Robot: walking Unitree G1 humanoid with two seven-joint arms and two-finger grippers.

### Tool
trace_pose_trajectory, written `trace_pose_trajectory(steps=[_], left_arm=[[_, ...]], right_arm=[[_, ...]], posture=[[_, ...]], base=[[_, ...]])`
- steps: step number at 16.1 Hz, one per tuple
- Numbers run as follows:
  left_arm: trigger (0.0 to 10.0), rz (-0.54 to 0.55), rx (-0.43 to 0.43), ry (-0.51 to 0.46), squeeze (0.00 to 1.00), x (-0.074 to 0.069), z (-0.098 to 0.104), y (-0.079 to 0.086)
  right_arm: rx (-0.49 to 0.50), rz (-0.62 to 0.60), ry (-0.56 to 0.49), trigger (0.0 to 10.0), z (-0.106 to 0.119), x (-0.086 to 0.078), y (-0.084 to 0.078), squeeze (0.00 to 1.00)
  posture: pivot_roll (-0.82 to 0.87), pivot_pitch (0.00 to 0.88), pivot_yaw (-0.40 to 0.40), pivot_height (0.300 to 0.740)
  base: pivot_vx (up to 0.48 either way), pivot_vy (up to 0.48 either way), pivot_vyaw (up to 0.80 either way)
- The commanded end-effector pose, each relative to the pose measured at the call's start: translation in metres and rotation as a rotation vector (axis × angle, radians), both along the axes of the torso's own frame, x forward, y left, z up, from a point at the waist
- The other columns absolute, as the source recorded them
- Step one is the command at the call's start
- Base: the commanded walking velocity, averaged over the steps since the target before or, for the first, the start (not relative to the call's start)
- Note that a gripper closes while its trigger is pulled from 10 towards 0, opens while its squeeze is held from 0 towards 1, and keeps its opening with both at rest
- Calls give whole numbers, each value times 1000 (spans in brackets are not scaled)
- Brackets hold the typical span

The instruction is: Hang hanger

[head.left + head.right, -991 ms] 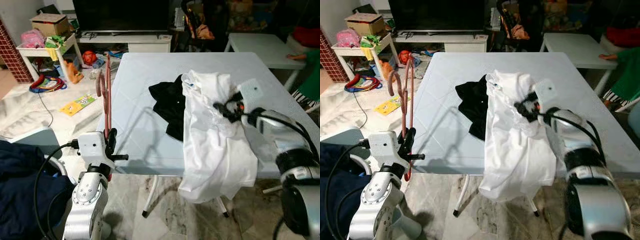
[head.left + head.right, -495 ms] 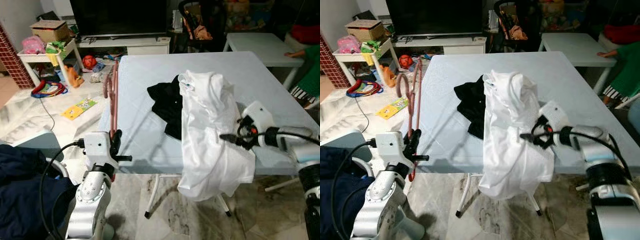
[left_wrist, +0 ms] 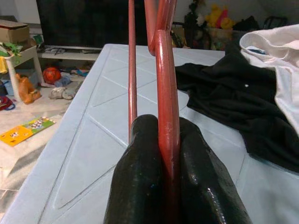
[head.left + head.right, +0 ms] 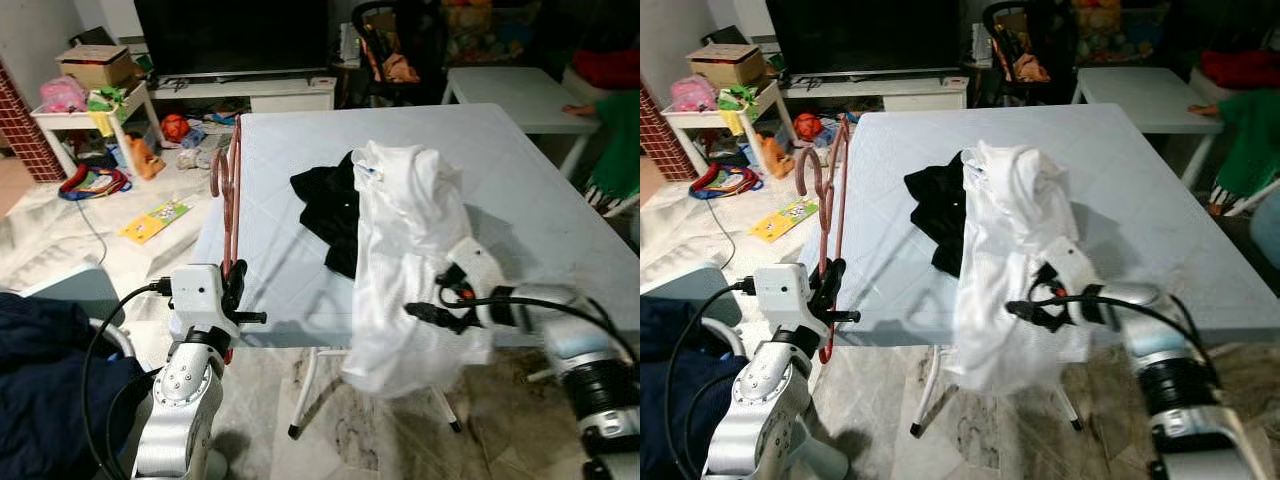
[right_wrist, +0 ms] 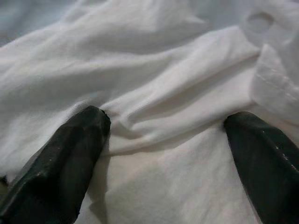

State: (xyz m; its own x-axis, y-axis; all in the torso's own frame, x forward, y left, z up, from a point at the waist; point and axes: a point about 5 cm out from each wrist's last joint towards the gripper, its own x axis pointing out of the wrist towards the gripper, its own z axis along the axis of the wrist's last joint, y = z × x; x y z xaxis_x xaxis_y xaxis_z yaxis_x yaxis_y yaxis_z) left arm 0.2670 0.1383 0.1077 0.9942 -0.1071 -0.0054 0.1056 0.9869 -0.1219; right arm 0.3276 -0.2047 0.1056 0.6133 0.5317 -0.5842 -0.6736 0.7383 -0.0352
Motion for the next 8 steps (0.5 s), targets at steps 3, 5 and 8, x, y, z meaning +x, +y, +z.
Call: trace_pose_trajectory(steps=[3, 5, 8], left_arm=[[10000, -1, -5, 0, 0, 2, 1, 0], [10000, 2, -7, 3, 0, 1, 1, 0], [10000, 7, -11, 2, 0, 1, 2, -1]], right_arm=[[-5, -113, 29, 0, -23, -5, 16, 0], [4, -205, -1, 0, -28, -3, 21, 0], [26, -346, -68, 0, -24, 7, 17, 0]], posture=[[-82, 0, 55, 740], [-81, 0, 52, 740], [-78, 0, 45, 740]], base=[[0, 0, 0], [0, 0, 0], [0, 0, 0]])
